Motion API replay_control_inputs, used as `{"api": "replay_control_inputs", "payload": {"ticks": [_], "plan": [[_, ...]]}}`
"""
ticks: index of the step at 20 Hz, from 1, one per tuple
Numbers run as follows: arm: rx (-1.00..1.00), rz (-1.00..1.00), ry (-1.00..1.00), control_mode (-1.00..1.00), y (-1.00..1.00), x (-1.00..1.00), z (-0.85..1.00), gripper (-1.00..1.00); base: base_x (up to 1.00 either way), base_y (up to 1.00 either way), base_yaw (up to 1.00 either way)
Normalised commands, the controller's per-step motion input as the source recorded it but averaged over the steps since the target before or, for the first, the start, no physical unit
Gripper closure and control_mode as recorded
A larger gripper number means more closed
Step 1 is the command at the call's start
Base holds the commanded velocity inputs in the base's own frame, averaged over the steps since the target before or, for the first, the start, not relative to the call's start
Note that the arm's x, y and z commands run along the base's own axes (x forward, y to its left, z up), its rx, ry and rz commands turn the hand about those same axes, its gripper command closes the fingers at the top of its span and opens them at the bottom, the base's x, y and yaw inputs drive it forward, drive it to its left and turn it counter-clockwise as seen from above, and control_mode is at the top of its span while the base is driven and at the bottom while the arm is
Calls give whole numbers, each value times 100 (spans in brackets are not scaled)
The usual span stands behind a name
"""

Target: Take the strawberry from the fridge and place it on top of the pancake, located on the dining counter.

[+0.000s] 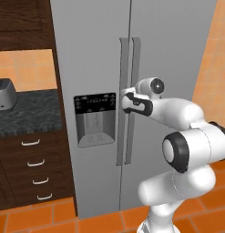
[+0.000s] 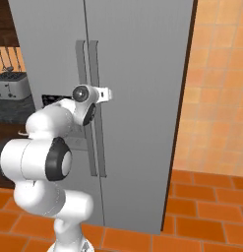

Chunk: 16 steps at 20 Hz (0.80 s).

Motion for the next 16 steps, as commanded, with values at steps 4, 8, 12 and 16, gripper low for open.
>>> {"api": "replay_control_inputs", "payload": {"ticks": [4,8,12,16], "plan": [[0,0,-3,-100,0,23,-3,100,0,0,0],[0,0,1,-100,-1,5,0,100,0,0,0],[2,-2,11,-100,-33,-36,0,100,0,0,0],[0,0,31,-100,-52,-76,0,100,0,0,0]]}}
